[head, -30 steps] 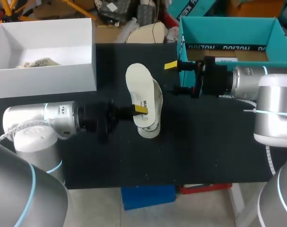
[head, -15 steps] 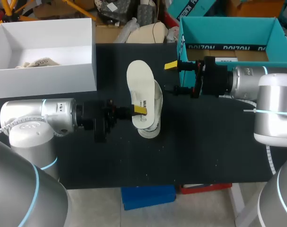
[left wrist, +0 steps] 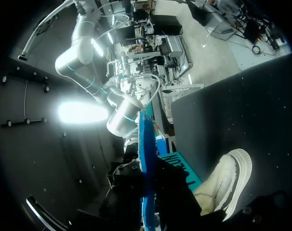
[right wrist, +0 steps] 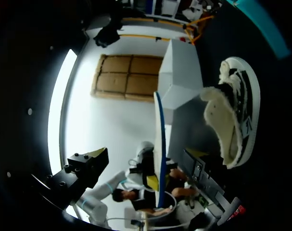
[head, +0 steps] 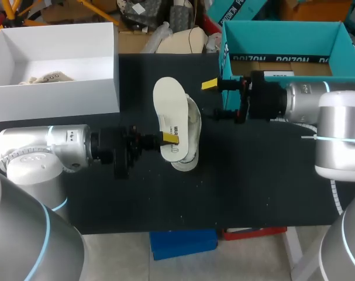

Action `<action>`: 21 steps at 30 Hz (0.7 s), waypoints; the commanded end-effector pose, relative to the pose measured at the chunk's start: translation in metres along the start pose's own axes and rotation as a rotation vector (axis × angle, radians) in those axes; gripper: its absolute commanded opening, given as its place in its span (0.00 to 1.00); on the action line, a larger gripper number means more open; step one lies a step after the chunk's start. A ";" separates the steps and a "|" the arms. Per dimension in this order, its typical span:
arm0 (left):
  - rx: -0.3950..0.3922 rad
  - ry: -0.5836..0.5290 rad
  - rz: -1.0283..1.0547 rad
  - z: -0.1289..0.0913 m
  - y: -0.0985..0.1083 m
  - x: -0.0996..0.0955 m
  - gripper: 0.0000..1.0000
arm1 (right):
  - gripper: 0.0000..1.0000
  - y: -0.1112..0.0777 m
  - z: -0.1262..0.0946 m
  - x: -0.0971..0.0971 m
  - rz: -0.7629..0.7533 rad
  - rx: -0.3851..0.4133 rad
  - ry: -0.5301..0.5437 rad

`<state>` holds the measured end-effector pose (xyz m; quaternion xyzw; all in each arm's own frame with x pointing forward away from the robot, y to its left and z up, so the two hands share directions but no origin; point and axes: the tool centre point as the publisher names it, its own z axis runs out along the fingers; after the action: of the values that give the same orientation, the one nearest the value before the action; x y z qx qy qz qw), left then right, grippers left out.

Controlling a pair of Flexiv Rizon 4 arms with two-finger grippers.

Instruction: Take the shoe out of the shoebox, open the shoe tongue, remove and reinsert the insole, then place the shoe into the shoebox

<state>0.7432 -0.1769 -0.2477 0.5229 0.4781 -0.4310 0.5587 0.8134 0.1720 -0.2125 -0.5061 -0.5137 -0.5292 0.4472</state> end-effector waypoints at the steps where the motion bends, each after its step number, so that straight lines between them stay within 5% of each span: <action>1: -0.005 0.002 0.003 0.000 -0.001 0.000 0.00 | 1.00 0.006 0.007 -0.003 -0.001 0.071 -0.014; 15: -0.005 0.002 0.003 0.000 -0.001 0.000 0.00 | 1.00 -0.007 0.042 -0.020 -0.006 0.164 0.011; 16: -0.005 0.002 0.003 0.000 -0.001 0.000 0.00 | 0.98 -0.007 0.043 -0.020 -0.006 0.165 0.010; 18: -0.005 0.002 0.003 0.000 -0.001 0.000 0.00 | 0.78 -0.008 0.045 -0.021 -0.004 0.168 0.007; 20: -0.005 0.002 0.003 0.000 -0.001 0.000 0.00 | 0.75 -0.009 0.048 -0.021 -0.003 0.173 -0.002; 21: -0.005 0.002 0.003 0.000 -0.001 0.000 0.00 | 0.63 -0.009 0.050 -0.021 -0.005 0.178 -0.007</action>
<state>0.7431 -0.1761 -0.2477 0.5227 0.4776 -0.4313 0.5591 0.8072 0.2154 -0.2359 -0.4641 -0.5578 -0.4854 0.4877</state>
